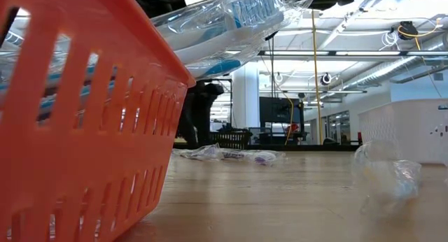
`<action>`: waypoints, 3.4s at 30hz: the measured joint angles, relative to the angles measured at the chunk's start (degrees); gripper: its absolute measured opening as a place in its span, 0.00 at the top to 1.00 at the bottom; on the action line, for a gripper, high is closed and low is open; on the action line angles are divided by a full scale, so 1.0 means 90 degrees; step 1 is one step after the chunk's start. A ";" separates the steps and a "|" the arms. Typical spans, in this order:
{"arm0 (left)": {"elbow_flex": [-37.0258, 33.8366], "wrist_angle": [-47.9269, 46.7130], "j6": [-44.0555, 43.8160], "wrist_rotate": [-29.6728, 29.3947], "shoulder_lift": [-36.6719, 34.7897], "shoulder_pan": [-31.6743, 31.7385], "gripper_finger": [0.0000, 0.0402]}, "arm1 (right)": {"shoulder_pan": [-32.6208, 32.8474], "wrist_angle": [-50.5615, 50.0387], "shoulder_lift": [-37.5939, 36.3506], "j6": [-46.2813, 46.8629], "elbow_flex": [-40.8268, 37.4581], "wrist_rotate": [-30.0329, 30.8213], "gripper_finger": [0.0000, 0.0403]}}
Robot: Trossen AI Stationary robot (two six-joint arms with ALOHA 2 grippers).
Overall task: Pick & Place Toothbrushes
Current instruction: Put the purple toothbrush into the white bin
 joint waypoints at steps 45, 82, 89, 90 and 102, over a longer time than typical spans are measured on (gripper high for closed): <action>0.0000 0.0140 0.0277 0.0086 0.0499 0.0049 0.74 | 0.0000 -0.0002 0.0000 0.0005 0.0002 -0.0006 0.67; -0.0010 0.0997 -0.1111 -0.0740 -0.1706 0.0201 1.00 | -0.0002 0.0478 0.0002 -0.0208 -0.0272 0.0015 0.67; -0.0002 0.1958 -0.1103 -0.0135 -0.1962 0.0194 1.00 | -0.0044 0.0644 0.0002 -0.0221 -0.0272 0.0017 0.67; -0.0002 0.2021 -0.1103 -0.0066 -0.1958 0.0194 0.99 | -0.0063 0.0645 0.0002 -0.0222 -0.0272 0.0015 0.67; 0.0000 0.2470 -0.1076 0.0024 -0.1956 0.0036 0.99 | -0.0351 0.0738 0.0002 -0.0167 -0.0272 0.0018 0.67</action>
